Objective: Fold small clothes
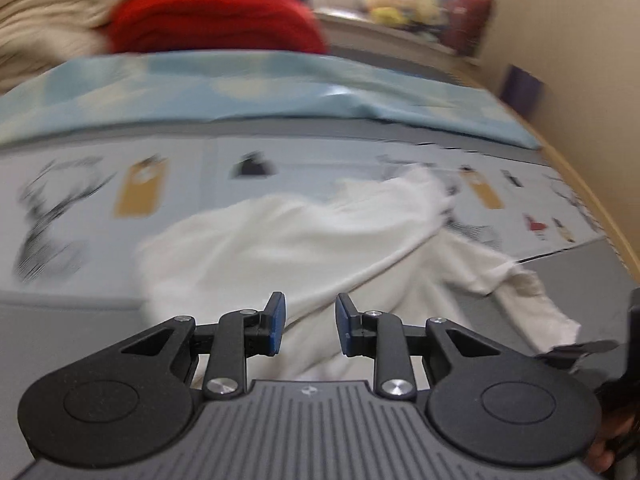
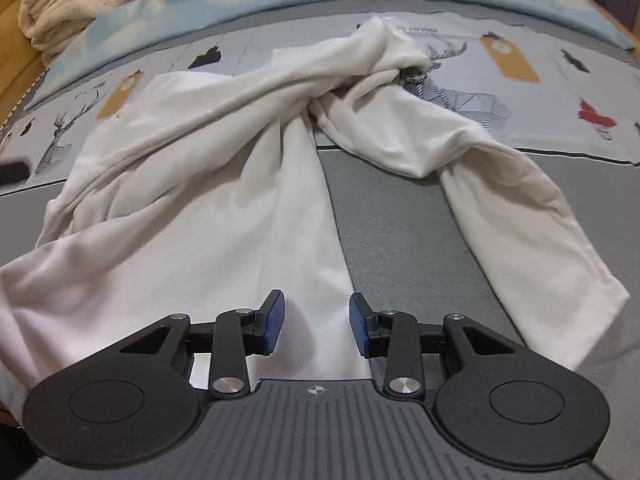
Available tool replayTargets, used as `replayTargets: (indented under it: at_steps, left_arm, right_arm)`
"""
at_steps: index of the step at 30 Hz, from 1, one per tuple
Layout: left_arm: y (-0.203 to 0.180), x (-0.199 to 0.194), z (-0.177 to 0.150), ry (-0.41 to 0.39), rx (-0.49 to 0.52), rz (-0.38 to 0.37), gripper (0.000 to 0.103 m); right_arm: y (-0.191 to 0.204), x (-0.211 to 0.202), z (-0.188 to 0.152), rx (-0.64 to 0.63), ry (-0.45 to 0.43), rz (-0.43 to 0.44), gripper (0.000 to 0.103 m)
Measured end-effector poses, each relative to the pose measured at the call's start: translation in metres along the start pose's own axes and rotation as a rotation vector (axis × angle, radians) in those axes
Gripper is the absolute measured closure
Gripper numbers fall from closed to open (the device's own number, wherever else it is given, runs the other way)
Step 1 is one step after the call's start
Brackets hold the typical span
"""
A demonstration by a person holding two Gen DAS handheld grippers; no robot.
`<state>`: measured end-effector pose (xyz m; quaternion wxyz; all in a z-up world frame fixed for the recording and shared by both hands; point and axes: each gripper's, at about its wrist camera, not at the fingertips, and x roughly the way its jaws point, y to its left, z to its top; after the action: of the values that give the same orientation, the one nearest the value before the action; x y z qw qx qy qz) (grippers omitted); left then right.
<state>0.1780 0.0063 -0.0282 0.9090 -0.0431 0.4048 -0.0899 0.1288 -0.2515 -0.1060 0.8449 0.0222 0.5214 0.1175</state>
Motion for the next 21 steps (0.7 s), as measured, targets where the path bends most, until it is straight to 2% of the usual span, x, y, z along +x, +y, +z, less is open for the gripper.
replayTargets:
  at_steps: [1,2,3,7,11,16,17,18,19,21]
  left_arm:
    - [-0.009,0.008,0.007,-0.009,0.015,-0.027,0.073]
    - [-0.018,0.018,0.012,-0.019,0.028,-0.054,0.073]
    - [-0.025,0.028,0.017,-0.029,0.038,-0.08,0.073]
    - [-0.044,0.071,0.015,-0.039,0.059,-0.137,0.073]
    - [-0.051,0.113,0.01,0.052,0.092,-0.118,0.073]
    - [-0.047,0.125,0.005,0.091,0.153,-0.143,0.073]
    - [-0.046,0.126,0.003,0.097,0.175,-0.128,0.078]
    - [-0.045,0.125,0.001,0.094,0.205,-0.09,0.094]
    - [-0.041,0.124,0.0,0.094,0.221,-0.056,0.1]
    - [-0.021,0.12,0.003,0.09,0.172,-0.029,0.103]
  right_arm:
    - [0.001,0.002,0.001,-0.002,-0.002,0.0,0.066]
    - [0.0,0.005,0.002,-0.005,0.0,0.002,0.076]
    - [-0.001,0.005,0.003,-0.007,0.006,0.009,0.102]
    - [-0.001,0.006,0.001,-0.047,0.066,-0.007,0.103]
    - [-0.003,0.002,0.003,-0.088,0.068,0.002,0.103]
    - [-0.003,-0.001,0.014,-0.112,0.021,-0.001,0.101]
    - [-0.003,-0.002,0.017,-0.106,0.008,0.005,0.1]
    - [-0.002,-0.001,0.021,-0.1,-0.002,0.011,0.099]
    - [0.0,-0.001,0.023,-0.095,-0.014,0.015,0.099]
    - [0.005,0.002,0.028,-0.097,-0.028,0.015,0.099]
